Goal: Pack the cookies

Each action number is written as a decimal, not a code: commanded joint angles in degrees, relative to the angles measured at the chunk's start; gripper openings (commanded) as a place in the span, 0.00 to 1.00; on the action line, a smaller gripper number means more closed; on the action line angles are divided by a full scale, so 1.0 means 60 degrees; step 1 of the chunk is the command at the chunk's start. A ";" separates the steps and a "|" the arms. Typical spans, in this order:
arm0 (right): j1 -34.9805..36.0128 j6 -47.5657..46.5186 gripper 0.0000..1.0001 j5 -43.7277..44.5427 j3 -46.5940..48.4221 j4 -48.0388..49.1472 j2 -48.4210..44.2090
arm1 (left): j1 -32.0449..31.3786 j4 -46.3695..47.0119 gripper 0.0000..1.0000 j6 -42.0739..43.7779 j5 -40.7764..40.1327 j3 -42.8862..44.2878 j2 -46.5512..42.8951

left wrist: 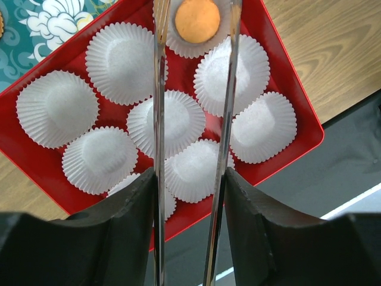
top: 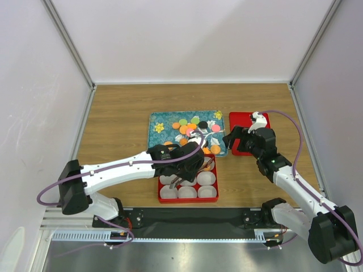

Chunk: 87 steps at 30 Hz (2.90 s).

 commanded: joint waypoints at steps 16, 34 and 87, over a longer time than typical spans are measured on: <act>0.0074 -0.0191 1.00 0.0020 0.0241 0.0271 0.0004 | 0.0856 -0.1013 0.51 0.0254 -0.0918 0.1292 -0.1325; 0.0103 -0.0191 1.00 0.0020 0.0227 0.0271 0.0018 | 0.4711 -0.0032 0.54 0.2129 -0.0742 0.2127 0.1383; 0.0103 -0.0220 1.00 0.0108 0.0271 0.0285 0.0253 | 0.5824 0.0233 0.35 0.2423 0.0181 0.2787 0.2339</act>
